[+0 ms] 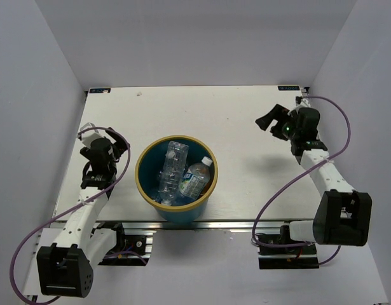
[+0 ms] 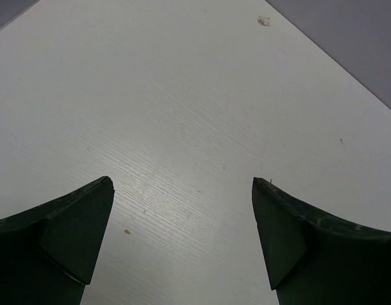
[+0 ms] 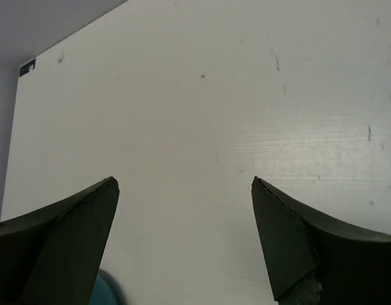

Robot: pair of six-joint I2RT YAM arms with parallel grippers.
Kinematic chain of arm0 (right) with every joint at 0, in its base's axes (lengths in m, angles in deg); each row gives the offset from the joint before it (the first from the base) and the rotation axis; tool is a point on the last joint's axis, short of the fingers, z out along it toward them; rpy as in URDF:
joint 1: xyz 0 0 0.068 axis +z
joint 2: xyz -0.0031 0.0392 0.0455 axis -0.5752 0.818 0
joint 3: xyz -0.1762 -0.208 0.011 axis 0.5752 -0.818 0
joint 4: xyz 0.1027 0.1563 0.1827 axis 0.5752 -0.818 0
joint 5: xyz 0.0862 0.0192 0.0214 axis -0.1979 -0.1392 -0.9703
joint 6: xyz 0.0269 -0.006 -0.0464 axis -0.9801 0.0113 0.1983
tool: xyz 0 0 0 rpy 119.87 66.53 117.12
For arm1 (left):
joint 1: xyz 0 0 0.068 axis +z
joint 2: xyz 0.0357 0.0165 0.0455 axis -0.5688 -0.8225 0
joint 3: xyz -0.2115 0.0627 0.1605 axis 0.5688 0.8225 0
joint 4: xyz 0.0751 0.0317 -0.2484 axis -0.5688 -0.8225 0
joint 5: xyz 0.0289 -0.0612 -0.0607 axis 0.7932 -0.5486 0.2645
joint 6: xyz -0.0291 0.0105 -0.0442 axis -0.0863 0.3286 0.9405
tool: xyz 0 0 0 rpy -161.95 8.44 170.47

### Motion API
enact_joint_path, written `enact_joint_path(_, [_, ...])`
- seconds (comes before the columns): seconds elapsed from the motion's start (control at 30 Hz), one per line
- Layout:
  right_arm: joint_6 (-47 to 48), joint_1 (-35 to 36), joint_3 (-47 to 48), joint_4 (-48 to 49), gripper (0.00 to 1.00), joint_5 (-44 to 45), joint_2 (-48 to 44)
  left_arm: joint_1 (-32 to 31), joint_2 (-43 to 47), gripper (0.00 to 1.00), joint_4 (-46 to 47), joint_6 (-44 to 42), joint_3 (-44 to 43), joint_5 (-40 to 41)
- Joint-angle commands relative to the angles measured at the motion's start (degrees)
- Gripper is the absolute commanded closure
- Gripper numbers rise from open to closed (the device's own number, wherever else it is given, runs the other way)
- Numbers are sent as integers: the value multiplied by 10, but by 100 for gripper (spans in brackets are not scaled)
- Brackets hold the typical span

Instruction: Put the plastic bottles in the bin

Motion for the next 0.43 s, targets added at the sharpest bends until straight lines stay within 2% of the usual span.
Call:
enact_joint_path(0.0, [-85,3,-47,87,11,89,-55,2,0,2,27,-10,9,13])
enact_joint_path(0.17, [-46,3,-48,7,11,183,-61,2,7,2,31,-7,19,40])
enact_joint_path(0.4, [-45,4,-135,93,10,183,-104,2,33,2,31,-2,28,50])
